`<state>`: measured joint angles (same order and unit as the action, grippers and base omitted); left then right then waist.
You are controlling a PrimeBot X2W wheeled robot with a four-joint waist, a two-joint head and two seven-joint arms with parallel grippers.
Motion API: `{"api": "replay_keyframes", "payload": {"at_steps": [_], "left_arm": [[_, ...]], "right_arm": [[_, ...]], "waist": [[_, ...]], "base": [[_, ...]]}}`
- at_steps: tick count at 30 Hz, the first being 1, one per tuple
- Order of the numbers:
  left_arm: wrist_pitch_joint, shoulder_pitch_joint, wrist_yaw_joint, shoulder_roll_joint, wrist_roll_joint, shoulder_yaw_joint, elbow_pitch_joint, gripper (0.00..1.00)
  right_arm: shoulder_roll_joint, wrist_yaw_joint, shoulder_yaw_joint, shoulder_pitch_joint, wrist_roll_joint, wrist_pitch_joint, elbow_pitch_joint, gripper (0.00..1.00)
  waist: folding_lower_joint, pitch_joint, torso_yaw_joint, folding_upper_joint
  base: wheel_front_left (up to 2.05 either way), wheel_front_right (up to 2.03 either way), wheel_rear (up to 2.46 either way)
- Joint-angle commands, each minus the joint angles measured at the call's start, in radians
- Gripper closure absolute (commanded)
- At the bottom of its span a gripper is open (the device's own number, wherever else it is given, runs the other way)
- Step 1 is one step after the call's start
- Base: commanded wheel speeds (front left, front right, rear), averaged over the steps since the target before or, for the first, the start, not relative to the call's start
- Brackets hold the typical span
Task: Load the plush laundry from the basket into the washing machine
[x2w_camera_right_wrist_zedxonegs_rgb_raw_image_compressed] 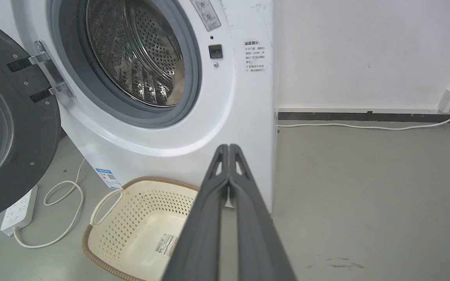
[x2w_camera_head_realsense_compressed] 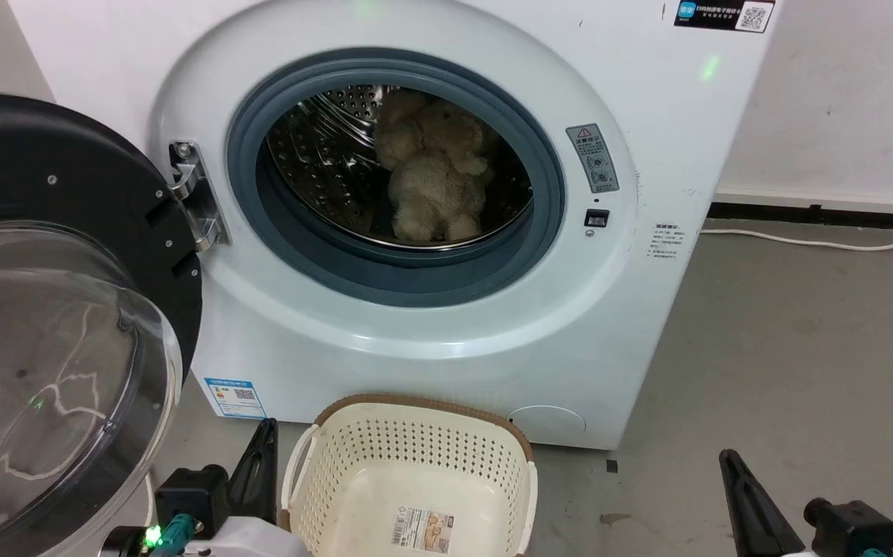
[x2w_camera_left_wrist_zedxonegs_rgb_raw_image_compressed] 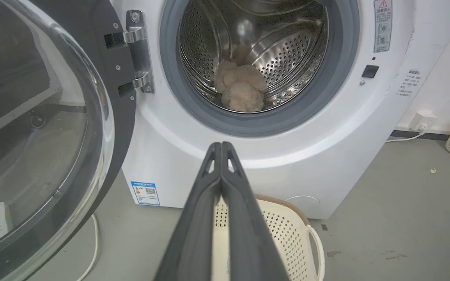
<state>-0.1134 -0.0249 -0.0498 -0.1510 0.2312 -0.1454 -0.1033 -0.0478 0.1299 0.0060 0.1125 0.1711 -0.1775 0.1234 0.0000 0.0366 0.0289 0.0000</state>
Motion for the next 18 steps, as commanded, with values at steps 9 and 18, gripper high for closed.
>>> {"api": "replay_keyframes", "payload": {"at_steps": [9, 18], "left_arm": [[0.013, 0.008, 0.007, 0.013, -0.03, 0.019, 0.016, 1.0], [0.024, 0.01, 0.012, 0.023, -0.053, 0.033, 0.026, 1.0]], "right_arm": [[-0.001, 0.0, -0.001, -0.027, -0.025, 0.019, -0.019, 1.0], [-0.001, 0.0, -0.002, -0.037, -0.042, 0.037, -0.031, 1.0]], "waist": [[0.0, -0.004, -0.003, 0.0], [0.0, -0.007, -0.006, 0.0]], "base": [[0.0, 0.0, 0.0], [0.0, 0.0, 0.0]]}}
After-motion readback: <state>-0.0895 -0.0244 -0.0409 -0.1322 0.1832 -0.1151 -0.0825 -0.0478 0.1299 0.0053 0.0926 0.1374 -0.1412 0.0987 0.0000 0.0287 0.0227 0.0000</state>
